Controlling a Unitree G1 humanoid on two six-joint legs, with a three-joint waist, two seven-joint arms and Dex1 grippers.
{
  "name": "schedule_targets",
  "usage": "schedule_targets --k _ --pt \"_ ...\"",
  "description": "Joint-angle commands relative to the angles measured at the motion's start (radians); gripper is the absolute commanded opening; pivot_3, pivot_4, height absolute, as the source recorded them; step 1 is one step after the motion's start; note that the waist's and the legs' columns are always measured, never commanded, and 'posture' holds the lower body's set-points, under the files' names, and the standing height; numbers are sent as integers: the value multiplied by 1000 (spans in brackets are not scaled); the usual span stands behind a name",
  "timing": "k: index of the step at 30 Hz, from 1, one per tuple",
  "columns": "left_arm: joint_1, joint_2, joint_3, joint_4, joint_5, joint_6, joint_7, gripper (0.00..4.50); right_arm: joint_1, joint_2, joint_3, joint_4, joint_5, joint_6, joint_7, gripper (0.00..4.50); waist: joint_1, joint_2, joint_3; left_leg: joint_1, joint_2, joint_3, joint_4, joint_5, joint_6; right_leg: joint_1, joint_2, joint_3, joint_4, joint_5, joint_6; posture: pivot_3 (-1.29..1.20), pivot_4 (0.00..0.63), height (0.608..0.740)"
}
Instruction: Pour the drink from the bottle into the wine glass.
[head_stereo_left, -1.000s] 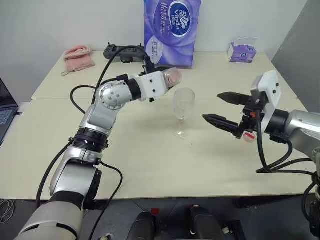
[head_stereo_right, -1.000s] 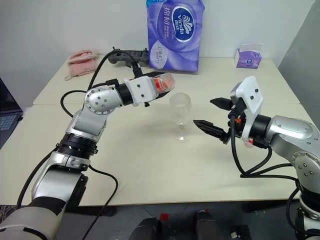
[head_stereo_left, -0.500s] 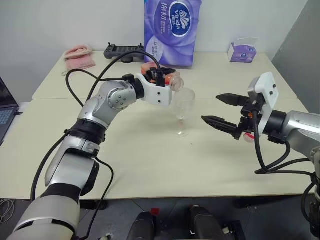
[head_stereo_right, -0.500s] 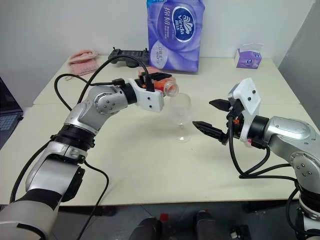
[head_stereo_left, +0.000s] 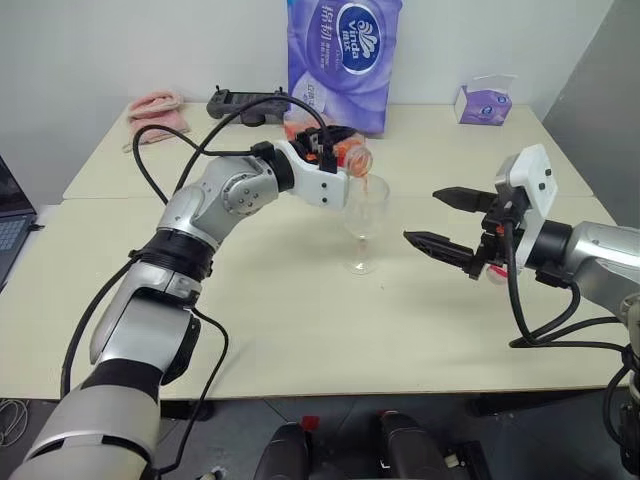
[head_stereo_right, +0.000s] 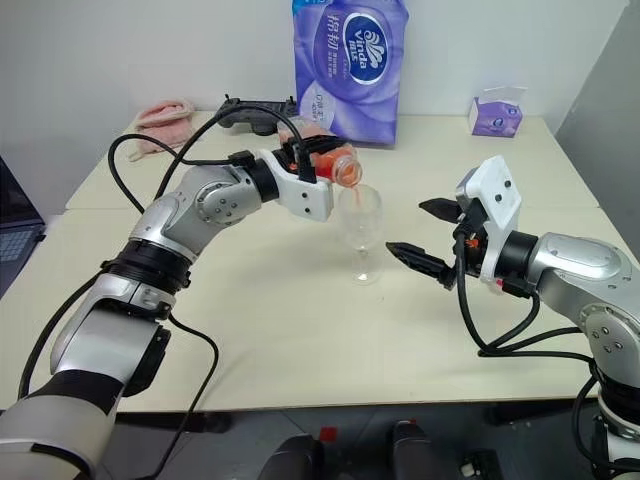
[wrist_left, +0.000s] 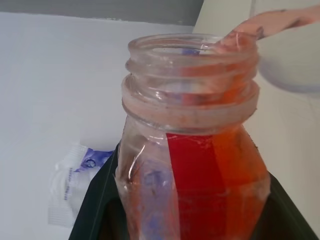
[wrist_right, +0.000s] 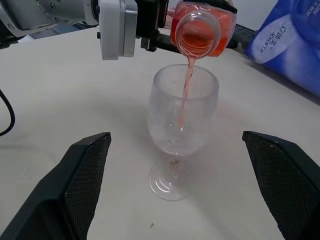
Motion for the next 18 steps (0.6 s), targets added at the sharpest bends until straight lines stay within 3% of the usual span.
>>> schedule_targets --k 1,18 --pt "-55 13 -2 0 9 -35 37 1716 -13 -10 -2 -9 -16 -28 3 4500 0 0 0 0 0 0 0 0 0 0 0 0 0 0 0 0 150 740" --pt "-92 29 -12 50 47 -93 88 1716 -10 -6 9 -8 -48 -36 9 4500 0 0 0 0 0 0 0 0 0 0 0 0 1 0 0 0 150 740"
